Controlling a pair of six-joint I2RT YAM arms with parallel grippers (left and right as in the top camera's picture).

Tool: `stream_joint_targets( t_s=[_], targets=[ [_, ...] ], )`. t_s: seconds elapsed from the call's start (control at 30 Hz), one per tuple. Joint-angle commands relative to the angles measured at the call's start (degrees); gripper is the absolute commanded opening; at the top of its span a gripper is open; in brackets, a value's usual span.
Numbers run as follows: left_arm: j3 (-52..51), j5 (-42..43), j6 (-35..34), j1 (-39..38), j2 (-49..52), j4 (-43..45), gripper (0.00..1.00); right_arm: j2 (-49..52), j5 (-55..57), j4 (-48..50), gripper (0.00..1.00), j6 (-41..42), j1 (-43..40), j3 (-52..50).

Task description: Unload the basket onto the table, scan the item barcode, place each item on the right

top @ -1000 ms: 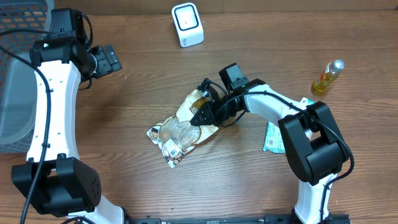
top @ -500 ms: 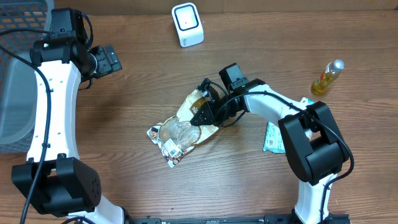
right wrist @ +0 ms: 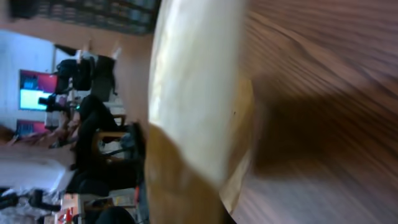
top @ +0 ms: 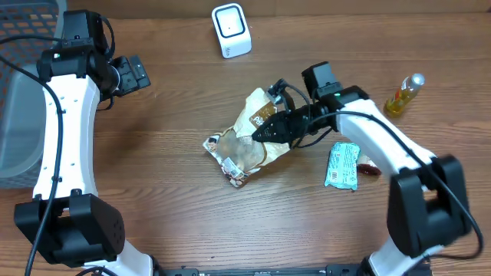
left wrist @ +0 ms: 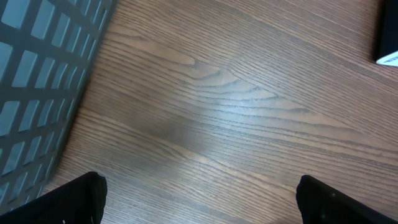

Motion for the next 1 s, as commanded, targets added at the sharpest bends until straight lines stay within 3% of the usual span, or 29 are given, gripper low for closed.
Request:
stream_joint_targets(
  t_s=[0.0, 0.23, 0.33, 0.57, 0.67, 0.73, 0.8, 0.87, 0.97],
  targets=[
    [-0.28, -0.26, 1.11, 0.11, 0.20, 0.07, 1.00, -4.59, -8.31, -0.68, 0.04, -3.82, -0.48, -0.07],
    [-0.28, -0.26, 1.11, 0.11, 0.20, 0.07, 1.00, -6.82, -20.63, -1.01, 0.04, -3.43, -1.18, -0.07],
    [-0.28, -0.26, 1.11, 0.11, 0.20, 0.07, 0.99, -6.82, -25.05, -0.61, 0.15, -3.41, -1.18, -0.07],
    [-0.28, -0.26, 1.11, 0.11, 0.20, 0.07, 1.00, -6.82, -27.30, -0.20, 0.18, -3.43, -1.18, -0.07],
    [-0.28, -0.26, 1.11, 0.11, 0.20, 0.07, 1.00, -6.82, -21.44, -0.31, 0.27, -3.39, -1.18, -0.07],
    [-0.28, -0.26, 1.11, 0.11, 0.20, 0.07, 1.00, -6.82, -12.50, -1.20, 0.41, -3.39, -1.16, -0.07],
    [-0.28, -0.26, 1.11, 0.11, 0.20, 0.07, 1.00, -6.82, -1.92, -2.43, 0.62, -3.19, -1.16, -0.07],
    [-0.28, -0.26, 1.11, 0.11, 0.20, 0.07, 0.99, -6.80, 9.55, -3.78, 0.73, -1.38, -1.05, -0.09],
    [-0.28, -0.26, 1.11, 0.11, 0.20, 0.07, 1.00, -6.80, 24.37, -5.92, 0.79, 5.33, -1.01, -0.15]
  ],
)
